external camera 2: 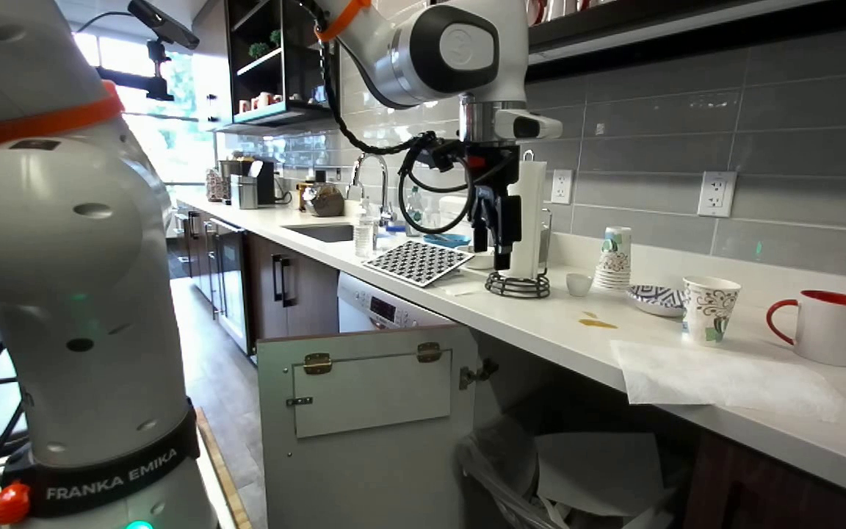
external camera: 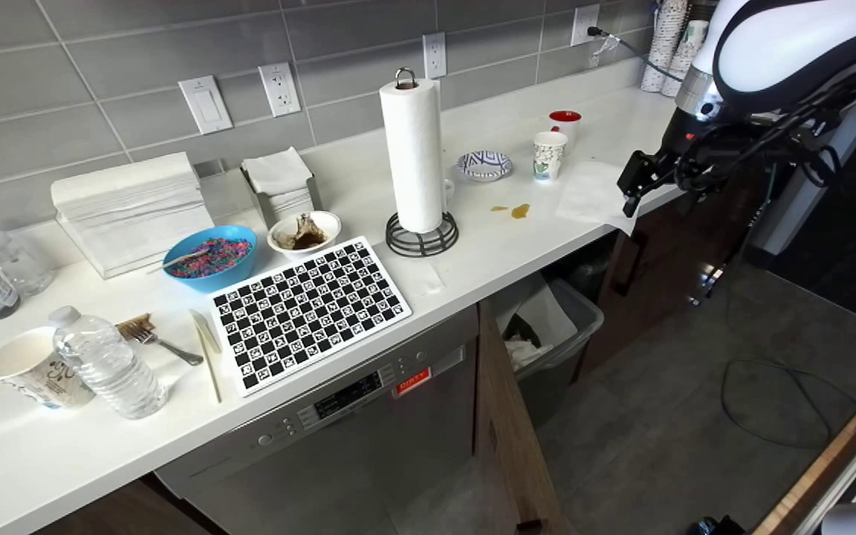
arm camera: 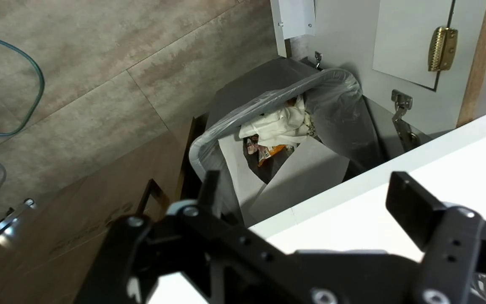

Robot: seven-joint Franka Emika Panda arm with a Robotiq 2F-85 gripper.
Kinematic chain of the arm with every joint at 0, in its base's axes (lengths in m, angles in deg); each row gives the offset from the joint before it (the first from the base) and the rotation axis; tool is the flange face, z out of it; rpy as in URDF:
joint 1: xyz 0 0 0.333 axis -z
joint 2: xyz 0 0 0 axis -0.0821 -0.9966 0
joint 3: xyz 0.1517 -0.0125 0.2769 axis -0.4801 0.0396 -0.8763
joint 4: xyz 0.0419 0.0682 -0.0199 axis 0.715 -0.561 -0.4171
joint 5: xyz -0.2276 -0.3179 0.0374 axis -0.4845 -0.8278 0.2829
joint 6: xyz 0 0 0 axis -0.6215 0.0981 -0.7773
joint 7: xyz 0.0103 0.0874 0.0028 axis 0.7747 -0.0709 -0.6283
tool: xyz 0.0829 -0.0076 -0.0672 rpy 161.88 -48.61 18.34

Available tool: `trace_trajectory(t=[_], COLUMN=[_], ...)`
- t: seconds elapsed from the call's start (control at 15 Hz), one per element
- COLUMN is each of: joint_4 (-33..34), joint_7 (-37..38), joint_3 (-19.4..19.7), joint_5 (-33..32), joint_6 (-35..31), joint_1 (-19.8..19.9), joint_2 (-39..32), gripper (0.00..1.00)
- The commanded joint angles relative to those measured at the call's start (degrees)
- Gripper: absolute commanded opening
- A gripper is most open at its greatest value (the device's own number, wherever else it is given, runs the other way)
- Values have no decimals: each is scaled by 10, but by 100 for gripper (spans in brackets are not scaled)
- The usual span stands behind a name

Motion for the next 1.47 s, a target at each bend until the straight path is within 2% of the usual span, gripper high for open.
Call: trace_trajectory(t=[0.0,0.13,0.27,0.4,0.53,0.73,0.8,1.13,1.33,1.4], joint_4=[1,1,0,7,31,88,108,203,250,272], joint_7=[3,3,3,-59,-142,-259,-279,-339,-336,-352], joint_3=[8,8,17,43,77,118,121,111,106,104], joint_5=[-4,-4,-13,-8,13,48,44,15,-26,-27], joint_6=[1,1,-76,-153,-199,-186,-180,-169,-174,-156], joint_1=[-8,-8,4,-2,-18,-39,-36,-22,-15,-11], joint_2=[0,0,-16,-37,-73,-134,-154,-260,-320,-343], gripper=[100,100,100,100,100,100,100,100,100,100])
